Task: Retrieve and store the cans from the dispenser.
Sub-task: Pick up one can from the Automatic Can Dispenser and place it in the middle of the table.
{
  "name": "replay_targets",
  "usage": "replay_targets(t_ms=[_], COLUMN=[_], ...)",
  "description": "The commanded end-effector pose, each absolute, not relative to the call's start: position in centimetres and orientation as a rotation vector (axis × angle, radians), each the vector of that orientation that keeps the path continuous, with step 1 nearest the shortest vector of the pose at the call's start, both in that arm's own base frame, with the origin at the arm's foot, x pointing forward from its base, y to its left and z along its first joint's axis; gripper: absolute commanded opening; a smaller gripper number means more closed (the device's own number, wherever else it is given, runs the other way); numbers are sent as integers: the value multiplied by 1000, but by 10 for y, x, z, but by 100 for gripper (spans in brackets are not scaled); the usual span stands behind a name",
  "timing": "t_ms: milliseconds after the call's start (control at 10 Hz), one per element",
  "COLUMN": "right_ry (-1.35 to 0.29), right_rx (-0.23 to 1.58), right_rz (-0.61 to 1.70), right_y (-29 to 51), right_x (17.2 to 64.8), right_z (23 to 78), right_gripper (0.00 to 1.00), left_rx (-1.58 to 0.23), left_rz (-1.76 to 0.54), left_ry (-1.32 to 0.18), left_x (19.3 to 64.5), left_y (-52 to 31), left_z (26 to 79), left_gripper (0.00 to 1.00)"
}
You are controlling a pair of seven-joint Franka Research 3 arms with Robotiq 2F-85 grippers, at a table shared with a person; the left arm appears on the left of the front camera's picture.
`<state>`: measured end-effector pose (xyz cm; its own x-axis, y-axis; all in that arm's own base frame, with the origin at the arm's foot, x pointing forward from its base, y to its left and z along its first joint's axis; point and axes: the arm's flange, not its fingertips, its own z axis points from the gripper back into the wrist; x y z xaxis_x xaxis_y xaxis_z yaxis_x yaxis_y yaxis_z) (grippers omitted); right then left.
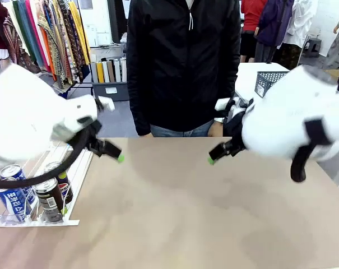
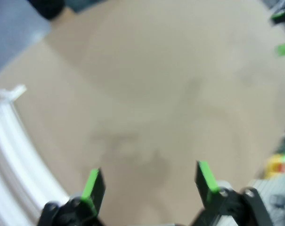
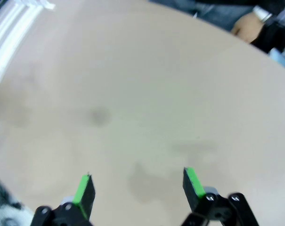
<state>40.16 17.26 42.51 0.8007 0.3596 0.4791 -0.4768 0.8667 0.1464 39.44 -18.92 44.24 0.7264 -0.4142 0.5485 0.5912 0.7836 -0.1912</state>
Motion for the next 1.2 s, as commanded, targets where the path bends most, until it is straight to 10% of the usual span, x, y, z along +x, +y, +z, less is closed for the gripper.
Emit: replay_targets(t_ms=[0, 400, 1100], right_ry=[-355, -311, -420], right_rx=[525, 955, 1203], right_rz=[278, 108, -319], right_y=[131, -37, -190], right_x=[404, 368, 354], right_z=[488, 580, 493], right_gripper=[100, 100, 100], left_rx=[-573, -1105, -1296], left_rz=[-366, -200, 321], left_ry=[-423, -237, -507], left_x=[406, 366, 271], left_y=[-144, 68, 274], left_z=[503, 567, 473], left_gripper=[100, 100, 100])
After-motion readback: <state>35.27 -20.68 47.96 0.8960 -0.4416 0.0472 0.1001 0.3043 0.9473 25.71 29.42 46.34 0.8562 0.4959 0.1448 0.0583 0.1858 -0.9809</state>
